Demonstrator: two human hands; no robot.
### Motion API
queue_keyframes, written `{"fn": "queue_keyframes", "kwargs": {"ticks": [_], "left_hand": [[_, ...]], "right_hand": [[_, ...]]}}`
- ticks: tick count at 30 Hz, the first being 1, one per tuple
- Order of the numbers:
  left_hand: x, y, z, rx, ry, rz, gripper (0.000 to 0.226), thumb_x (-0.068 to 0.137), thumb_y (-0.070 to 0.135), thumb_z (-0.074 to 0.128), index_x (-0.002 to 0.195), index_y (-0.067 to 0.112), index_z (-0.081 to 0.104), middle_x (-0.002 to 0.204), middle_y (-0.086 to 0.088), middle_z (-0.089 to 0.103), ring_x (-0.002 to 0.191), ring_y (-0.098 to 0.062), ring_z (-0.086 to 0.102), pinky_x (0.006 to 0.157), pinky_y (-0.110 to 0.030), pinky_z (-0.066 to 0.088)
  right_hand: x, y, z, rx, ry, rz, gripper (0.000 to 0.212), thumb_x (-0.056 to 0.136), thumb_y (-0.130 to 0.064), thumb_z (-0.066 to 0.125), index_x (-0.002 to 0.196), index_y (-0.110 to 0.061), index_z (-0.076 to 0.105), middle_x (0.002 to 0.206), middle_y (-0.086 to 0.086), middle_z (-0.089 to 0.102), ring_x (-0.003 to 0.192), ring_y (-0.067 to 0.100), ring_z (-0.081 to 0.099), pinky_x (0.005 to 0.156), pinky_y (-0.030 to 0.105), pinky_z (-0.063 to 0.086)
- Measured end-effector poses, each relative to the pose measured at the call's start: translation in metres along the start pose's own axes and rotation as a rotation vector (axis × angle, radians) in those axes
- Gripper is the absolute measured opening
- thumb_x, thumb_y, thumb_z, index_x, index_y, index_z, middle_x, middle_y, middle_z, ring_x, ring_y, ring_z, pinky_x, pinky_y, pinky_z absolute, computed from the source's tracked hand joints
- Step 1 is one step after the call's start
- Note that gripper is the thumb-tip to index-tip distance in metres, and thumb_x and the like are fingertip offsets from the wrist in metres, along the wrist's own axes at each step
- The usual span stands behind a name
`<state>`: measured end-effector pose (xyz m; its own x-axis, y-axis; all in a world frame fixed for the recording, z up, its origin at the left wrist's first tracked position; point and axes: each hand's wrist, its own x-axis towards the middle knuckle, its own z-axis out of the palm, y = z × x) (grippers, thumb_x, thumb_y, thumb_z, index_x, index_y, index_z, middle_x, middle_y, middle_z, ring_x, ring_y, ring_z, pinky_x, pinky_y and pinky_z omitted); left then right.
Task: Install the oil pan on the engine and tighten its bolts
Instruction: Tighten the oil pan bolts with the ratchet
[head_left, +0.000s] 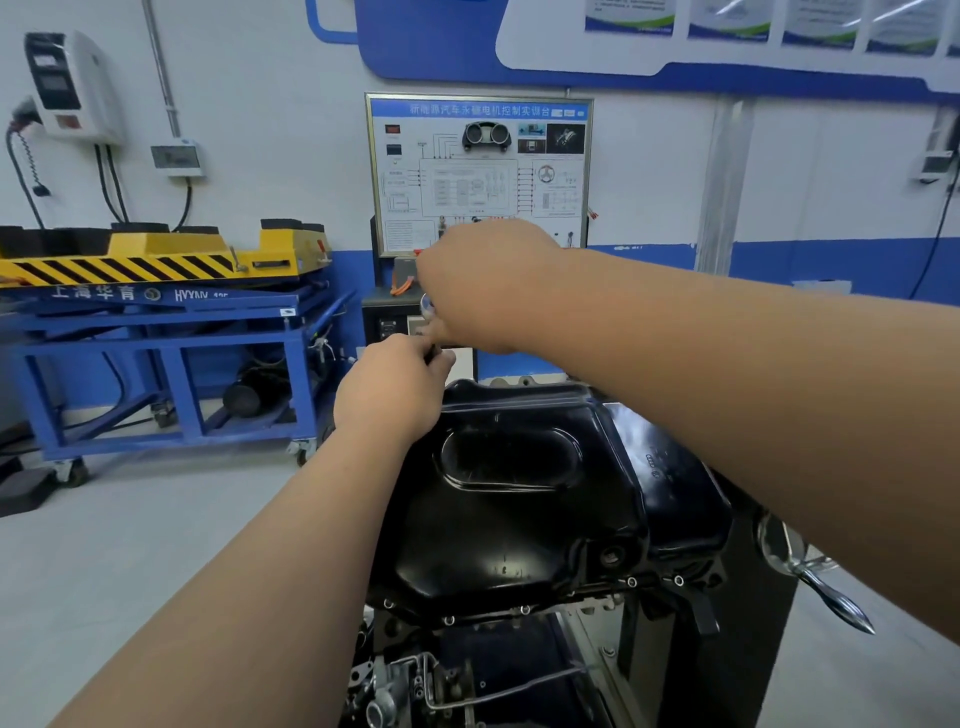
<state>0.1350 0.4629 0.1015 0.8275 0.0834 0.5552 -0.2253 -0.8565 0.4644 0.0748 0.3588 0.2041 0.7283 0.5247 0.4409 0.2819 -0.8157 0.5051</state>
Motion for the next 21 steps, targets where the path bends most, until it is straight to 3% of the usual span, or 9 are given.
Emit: {"fn": "queue_keyframes", "kwargs": {"ticks": [2, 4, 5, 9, 12, 16, 19, 21], "left_hand": [[-0.001, 0.0, -0.001, -0.001, -0.002, -0.006, 0.036, 0.096, 0.038, 0.046, 0.062, 0.027, 0.046, 0.064, 0.001, 0.055, 0.063, -0.025, 0.055, 0.051, -0.029, 0.033], [-0.001, 0.0, -0.001, 0.012, 0.016, -0.008, 0.037, 0.096, 0.035, 0.046, 0.061, 0.024, 0.044, 0.061, -0.001, 0.051, 0.059, -0.024, 0.05, 0.05, -0.029, 0.031], [-0.001, -0.001, -0.002, 0.02, 0.027, -0.008, 0.039, 0.096, 0.033, 0.046, 0.059, 0.022, 0.04, 0.059, -0.001, 0.048, 0.057, -0.023, 0.047, 0.049, -0.029, 0.029], [-0.001, 0.0, -0.001, 0.023, 0.015, 0.002, 0.038, 0.096, 0.036, 0.047, 0.06, 0.024, 0.041, 0.061, 0.001, 0.051, 0.061, -0.022, 0.052, 0.05, -0.029, 0.033], [-0.001, 0.0, 0.0, -0.001, -0.004, -0.006, 0.035, 0.093, 0.041, 0.052, 0.06, 0.03, 0.047, 0.063, 0.006, 0.056, 0.062, -0.017, 0.054, 0.051, -0.027, 0.033], [-0.001, -0.001, -0.001, -0.019, 0.008, -0.01, 0.04, 0.091, 0.042, 0.055, 0.055, 0.029, 0.045, 0.056, 0.006, 0.051, 0.052, -0.014, 0.046, 0.048, -0.025, 0.028], [-0.001, 0.0, -0.001, -0.011, -0.002, -0.01, 0.024, 0.092, 0.042, 0.053, 0.07, 0.033, 0.055, 0.068, 0.006, 0.059, 0.065, -0.018, 0.056, 0.05, -0.026, 0.033], [-0.002, 0.001, -0.002, -0.006, 0.006, -0.012, 0.028, 0.092, 0.041, 0.054, 0.066, 0.032, 0.053, 0.067, 0.005, 0.058, 0.067, -0.019, 0.057, 0.05, -0.026, 0.032]], "right_hand": [[0.003, -0.001, -0.007, -0.077, 0.007, -0.087, 0.026, 0.09, -0.005, 0.05, 0.068, -0.011, 0.037, 0.067, 0.0, 0.034, 0.067, 0.02, 0.044, 0.064, 0.031, 0.039], [0.005, -0.004, -0.01, -0.146, 0.034, -0.199, 0.021, 0.087, 0.001, 0.048, 0.079, -0.016, 0.04, 0.074, 0.002, 0.037, 0.092, 0.024, 0.045, 0.083, 0.038, 0.038], [0.005, -0.006, -0.011, -0.173, 0.04, -0.226, 0.021, 0.086, 0.002, 0.047, 0.079, -0.017, 0.04, 0.078, 0.003, 0.038, 0.094, 0.025, 0.045, 0.085, 0.038, 0.036], [0.005, -0.007, -0.015, -0.278, -0.004, -0.14, 0.018, 0.086, -0.002, 0.05, 0.073, -0.012, 0.042, 0.068, 0.001, 0.037, 0.055, 0.016, 0.038, 0.065, 0.029, 0.033], [0.003, -0.006, -0.018, -0.276, -0.092, -0.08, 0.013, 0.089, -0.007, 0.05, 0.09, -0.018, 0.043, 0.071, 0.001, 0.032, 0.054, 0.018, 0.034, 0.046, 0.027, 0.026], [0.004, -0.01, -0.017, -0.264, -0.115, -0.079, 0.015, 0.088, -0.008, 0.049, 0.096, -0.02, 0.047, 0.072, 0.0, 0.034, 0.059, 0.02, 0.038, 0.046, 0.028, 0.023], [0.001, -0.005, -0.015, -0.216, -0.078, -0.053, 0.012, 0.089, -0.008, 0.05, 0.085, -0.015, 0.04, 0.07, 0.001, 0.031, 0.058, 0.02, 0.037, 0.046, 0.028, 0.023], [-0.002, -0.002, -0.013, -0.208, -0.042, -0.05, 0.022, 0.089, -0.009, 0.05, 0.074, -0.014, 0.034, 0.069, 0.002, 0.03, 0.053, 0.019, 0.035, 0.045, 0.028, 0.024]]}}
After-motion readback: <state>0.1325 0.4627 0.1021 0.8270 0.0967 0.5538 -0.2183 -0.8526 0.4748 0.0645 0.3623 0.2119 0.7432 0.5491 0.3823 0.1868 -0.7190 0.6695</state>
